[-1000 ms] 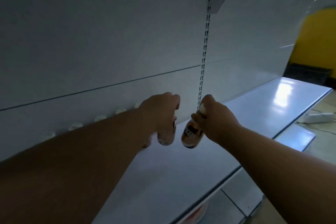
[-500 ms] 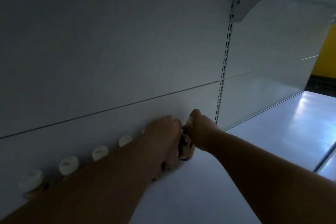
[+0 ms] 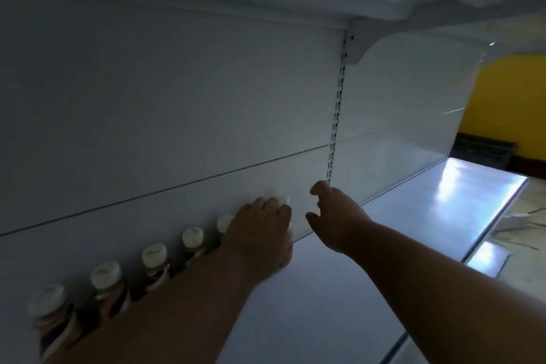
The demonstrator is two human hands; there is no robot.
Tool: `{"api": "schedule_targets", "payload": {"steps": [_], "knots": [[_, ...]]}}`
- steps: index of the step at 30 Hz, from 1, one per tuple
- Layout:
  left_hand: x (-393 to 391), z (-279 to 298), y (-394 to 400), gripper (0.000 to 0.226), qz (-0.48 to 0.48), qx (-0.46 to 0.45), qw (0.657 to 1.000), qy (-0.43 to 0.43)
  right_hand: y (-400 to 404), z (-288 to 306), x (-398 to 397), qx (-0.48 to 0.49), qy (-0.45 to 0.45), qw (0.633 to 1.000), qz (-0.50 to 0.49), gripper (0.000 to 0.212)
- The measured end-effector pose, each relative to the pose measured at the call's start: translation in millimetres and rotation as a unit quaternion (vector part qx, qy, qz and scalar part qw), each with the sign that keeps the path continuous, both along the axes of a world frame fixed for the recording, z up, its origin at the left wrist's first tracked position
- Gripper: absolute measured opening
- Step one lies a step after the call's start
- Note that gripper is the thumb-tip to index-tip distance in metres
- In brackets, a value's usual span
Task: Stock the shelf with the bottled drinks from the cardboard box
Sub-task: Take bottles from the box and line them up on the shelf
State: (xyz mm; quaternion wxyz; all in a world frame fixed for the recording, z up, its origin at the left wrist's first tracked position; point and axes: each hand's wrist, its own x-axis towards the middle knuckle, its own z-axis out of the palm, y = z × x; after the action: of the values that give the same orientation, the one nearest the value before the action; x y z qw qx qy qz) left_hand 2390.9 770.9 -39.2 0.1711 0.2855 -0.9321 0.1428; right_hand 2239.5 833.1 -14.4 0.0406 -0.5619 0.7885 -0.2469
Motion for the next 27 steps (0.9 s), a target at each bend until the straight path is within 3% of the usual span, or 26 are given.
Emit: {"api": "schedule_targets", "payload": {"steps": [3, 7, 13, 20, 27], "knots": [[-3.2, 3.0, 36.7, 0.029, -0.022, 0.016, 1.0, -0.007, 49.0, 21.6, 4.4, -0.018, 0.042, 0.999, -0.016, 0.041], [-17.4, 11.6, 99.0, 0.044, -0.034, 0.034, 0.999, 0.004, 124.3, 40.3, 2.5, -0.045, 0.091, 0.993, -0.062, 0.036], [-62.0, -22.0, 203.0, 0.038, -0.135, 0.169, 0.976, 0.016, 253.7, 26.6, -17.8, -0.013, 0.109, 0.981, -0.163, 0.035], [-127.4, -104.1, 326.3, 0.035, -0.222, 0.255, 0.939, -0.054, 385.3, -59.4, -48.2, 0.034, 0.037, 0.963, -0.264, 0.031], [-166.8, -219.8, 393.1, 0.028, -0.242, 0.316, 0.899, -0.182, 451.8, -194.2, -82.1, 0.102, -0.077, 0.926, -0.355, 0.032]]}}
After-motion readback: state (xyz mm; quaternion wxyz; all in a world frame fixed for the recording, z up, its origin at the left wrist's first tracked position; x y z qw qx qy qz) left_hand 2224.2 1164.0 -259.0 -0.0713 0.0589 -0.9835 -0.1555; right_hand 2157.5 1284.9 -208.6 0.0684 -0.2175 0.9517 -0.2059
